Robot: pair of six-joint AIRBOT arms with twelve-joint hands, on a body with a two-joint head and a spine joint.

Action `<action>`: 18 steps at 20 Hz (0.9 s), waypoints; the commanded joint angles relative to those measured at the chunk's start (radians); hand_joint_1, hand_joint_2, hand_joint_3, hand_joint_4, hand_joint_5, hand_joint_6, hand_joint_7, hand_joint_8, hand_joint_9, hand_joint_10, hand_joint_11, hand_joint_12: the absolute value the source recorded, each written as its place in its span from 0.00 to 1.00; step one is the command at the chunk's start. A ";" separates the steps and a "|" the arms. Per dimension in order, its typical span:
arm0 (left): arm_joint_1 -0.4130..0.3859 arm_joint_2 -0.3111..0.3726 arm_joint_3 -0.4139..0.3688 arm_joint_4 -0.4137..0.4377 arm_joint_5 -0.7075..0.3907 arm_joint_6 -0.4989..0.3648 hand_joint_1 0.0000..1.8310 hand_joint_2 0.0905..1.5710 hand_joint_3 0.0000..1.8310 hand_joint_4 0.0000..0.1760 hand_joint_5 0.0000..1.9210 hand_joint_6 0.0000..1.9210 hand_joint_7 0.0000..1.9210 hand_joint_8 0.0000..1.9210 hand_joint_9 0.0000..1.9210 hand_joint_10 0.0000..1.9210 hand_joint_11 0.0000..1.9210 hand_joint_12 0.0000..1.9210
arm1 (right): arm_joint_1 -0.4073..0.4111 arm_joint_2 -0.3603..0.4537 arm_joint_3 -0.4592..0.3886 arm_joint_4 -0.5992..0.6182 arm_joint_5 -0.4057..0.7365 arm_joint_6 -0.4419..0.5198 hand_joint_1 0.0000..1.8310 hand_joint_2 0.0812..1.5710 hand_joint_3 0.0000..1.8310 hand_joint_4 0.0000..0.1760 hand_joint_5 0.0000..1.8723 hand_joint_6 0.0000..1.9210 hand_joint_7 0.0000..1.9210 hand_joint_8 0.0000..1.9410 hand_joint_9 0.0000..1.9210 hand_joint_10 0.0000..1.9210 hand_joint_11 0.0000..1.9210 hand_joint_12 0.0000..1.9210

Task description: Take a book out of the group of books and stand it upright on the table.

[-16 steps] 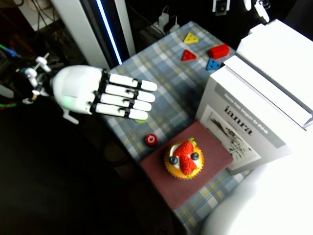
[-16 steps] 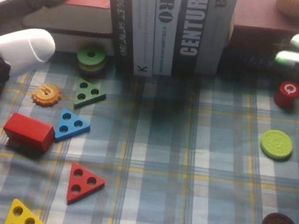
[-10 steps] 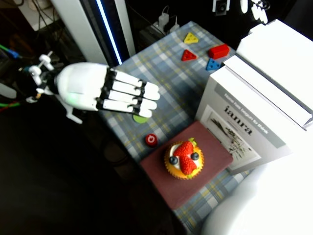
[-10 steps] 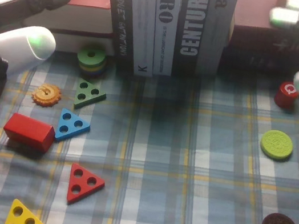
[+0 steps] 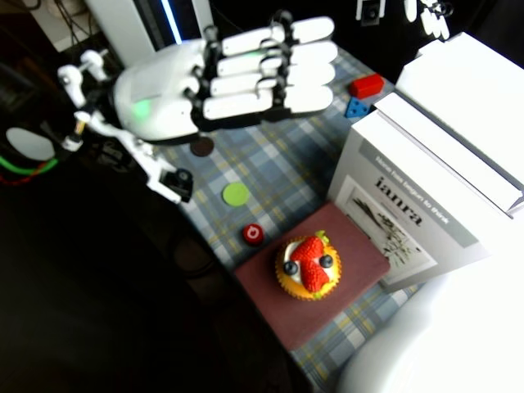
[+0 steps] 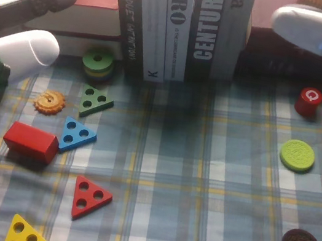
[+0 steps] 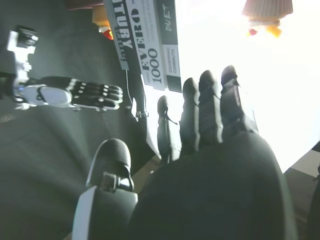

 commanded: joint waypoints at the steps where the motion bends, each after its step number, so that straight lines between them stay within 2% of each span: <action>1: -0.003 -0.007 0.007 0.010 -0.118 -0.009 0.00 0.82 0.00 1.00 0.17 0.00 0.10 0.00 0.06 0.00 0.02 0.02 | 0.027 -0.008 0.004 0.019 0.047 -0.025 0.00 0.73 0.00 1.00 0.04 0.00 0.00 0.00 0.00 0.00 0.00 0.00; 3: -0.003 -0.008 0.007 0.012 -0.117 -0.009 0.00 0.82 0.00 1.00 0.17 0.00 0.10 0.00 0.06 0.00 0.02 0.02 | 0.068 -0.021 0.015 0.000 -0.015 -0.052 0.00 0.74 0.00 1.00 0.06 0.01 0.00 0.00 0.00 0.00 0.00 0.00; 5: -0.003 -0.009 0.006 0.012 -0.117 -0.009 0.00 0.82 0.00 1.00 0.16 0.00 0.10 0.00 0.05 0.00 0.01 0.02 | 0.097 -0.033 0.032 -0.026 -0.066 -0.052 0.00 0.70 0.00 1.00 0.06 0.01 0.00 0.00 0.00 0.00 0.02 0.01; 11: -0.004 -0.012 0.007 0.014 -0.114 -0.013 0.00 0.83 0.00 1.00 0.17 0.00 0.11 0.00 0.06 0.00 0.01 0.02 | 0.151 -0.066 0.071 -0.069 -0.174 -0.061 0.00 0.68 0.00 1.00 0.13 0.01 0.00 0.00 0.00 0.00 0.00 0.00; 18: -0.004 -0.022 0.016 0.014 -0.102 -0.025 0.00 0.83 0.00 1.00 0.16 0.00 0.12 0.00 0.07 0.00 0.01 0.02 | 0.196 -0.097 0.102 -0.120 -0.261 -0.067 0.00 0.66 0.00 1.00 0.12 0.00 0.00 0.00 0.00 0.00 0.00 0.00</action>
